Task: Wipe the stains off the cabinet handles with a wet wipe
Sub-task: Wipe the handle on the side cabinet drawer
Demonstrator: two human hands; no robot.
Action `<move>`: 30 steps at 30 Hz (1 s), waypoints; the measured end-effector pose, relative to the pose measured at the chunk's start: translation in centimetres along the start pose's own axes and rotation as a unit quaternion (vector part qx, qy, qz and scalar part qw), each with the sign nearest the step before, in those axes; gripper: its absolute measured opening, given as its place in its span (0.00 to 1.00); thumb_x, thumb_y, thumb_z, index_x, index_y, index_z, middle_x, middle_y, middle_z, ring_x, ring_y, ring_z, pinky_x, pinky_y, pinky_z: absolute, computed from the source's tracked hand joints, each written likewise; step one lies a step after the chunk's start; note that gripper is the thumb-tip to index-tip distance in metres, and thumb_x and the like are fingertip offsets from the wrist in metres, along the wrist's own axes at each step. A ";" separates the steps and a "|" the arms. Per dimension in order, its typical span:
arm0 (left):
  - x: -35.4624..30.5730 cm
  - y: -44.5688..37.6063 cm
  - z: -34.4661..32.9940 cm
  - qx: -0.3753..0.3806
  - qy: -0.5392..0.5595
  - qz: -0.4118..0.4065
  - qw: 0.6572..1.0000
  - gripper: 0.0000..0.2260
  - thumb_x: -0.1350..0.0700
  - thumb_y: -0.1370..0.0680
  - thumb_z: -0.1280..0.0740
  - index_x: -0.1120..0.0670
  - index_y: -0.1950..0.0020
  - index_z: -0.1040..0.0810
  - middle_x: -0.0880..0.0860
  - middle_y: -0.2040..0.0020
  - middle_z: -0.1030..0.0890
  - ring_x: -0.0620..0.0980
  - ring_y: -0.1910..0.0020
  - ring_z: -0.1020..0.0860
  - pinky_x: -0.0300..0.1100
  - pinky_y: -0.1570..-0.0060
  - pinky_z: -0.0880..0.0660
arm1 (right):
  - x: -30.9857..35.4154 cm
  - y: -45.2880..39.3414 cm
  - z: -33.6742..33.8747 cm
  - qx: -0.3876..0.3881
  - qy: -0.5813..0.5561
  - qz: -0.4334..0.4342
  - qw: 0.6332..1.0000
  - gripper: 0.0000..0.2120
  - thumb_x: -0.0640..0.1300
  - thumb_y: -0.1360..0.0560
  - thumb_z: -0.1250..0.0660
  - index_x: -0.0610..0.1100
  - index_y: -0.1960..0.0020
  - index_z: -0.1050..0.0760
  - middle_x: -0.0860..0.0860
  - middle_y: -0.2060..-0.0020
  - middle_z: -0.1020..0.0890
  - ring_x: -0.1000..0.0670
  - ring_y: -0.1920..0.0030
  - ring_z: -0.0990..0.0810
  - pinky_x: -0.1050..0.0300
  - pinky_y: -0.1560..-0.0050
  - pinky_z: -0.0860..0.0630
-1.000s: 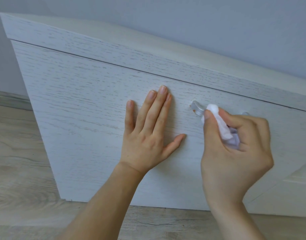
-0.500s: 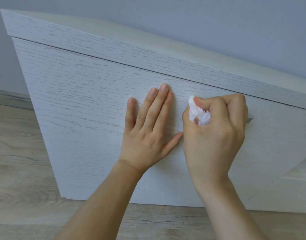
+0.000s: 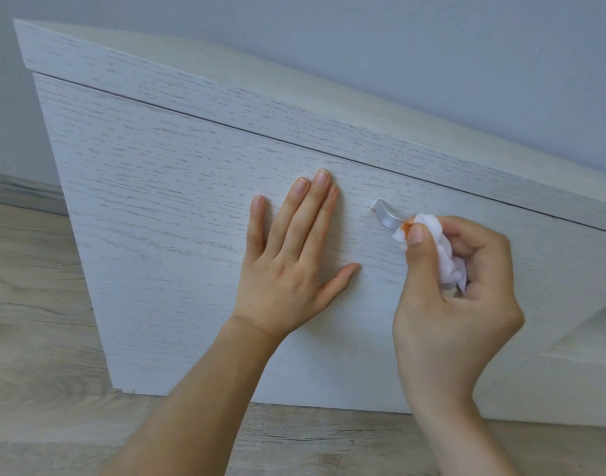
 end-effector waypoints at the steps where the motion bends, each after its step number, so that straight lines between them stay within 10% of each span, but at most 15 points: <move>1: 0.0 0.0 0.0 -0.001 0.001 0.000 1.000 0.37 0.39 0.24 0.37 0.60 0.25 0.44 0.55 0.26 0.42 0.46 0.24 0.52 0.52 0.26 0.55 | 0.3 -0.1 -0.4 0.004 -0.012 -0.003 1.000 0.06 0.45 0.24 0.33 0.56 0.53 0.26 0.55 0.60 0.19 0.54 0.59 0.19 0.58 0.57 0.22; 9: 0.0 0.2 -0.2 -0.019 0.009 -0.003 1.000 0.36 0.40 0.24 0.36 0.59 0.25 0.44 0.55 0.26 0.40 0.47 0.24 0.49 0.53 0.26 0.54 | 1.0 0.1 -3.5 0.072 0.053 0.025 0.996 0.04 0.43 0.25 0.31 0.42 0.54 0.20 0.49 0.62 0.16 0.48 0.62 0.16 0.48 0.60 0.20; 14: 0.0 0.1 -0.1 -0.023 0.003 -0.003 1.000 0.36 0.40 0.24 0.36 0.59 0.25 0.43 0.55 0.26 0.40 0.46 0.24 0.49 0.53 0.26 0.54 | 1.3 0.3 -2.7 0.043 0.054 0.078 0.995 0.04 0.39 0.26 0.30 0.39 0.53 0.19 0.48 0.59 0.15 0.51 0.60 0.16 0.61 0.56 0.22; 21: -0.1 0.0 -0.1 -0.007 -0.005 -0.003 1.000 0.37 0.39 0.24 0.37 0.60 0.25 0.43 0.55 0.26 0.42 0.47 0.23 0.52 0.53 0.26 0.55 | -3.0 0.1 -0.4 0.004 -0.086 -0.078 0.993 0.01 0.42 0.25 0.30 0.47 0.54 0.20 0.49 0.62 0.15 0.51 0.59 0.16 0.44 0.56 0.20; 30: -0.4 -0.2 -0.2 0.011 0.019 0.020 1.000 0.37 0.42 0.25 0.36 0.61 0.25 0.45 0.58 0.26 0.44 0.48 0.23 0.55 0.55 0.27 0.58 | -5.8 -1.4 2.4 -0.021 -0.116 -0.183 0.976 0.06 0.35 0.26 0.31 0.45 0.57 0.21 0.51 0.63 0.16 0.51 0.58 0.17 0.58 0.56 0.21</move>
Point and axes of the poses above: each hand's wrist, its own y-axis away from the middle knuckle, its own z-axis out of the back of the hand, x = y × z, the point moved 10 cm from there along -y, towards the middle knuckle
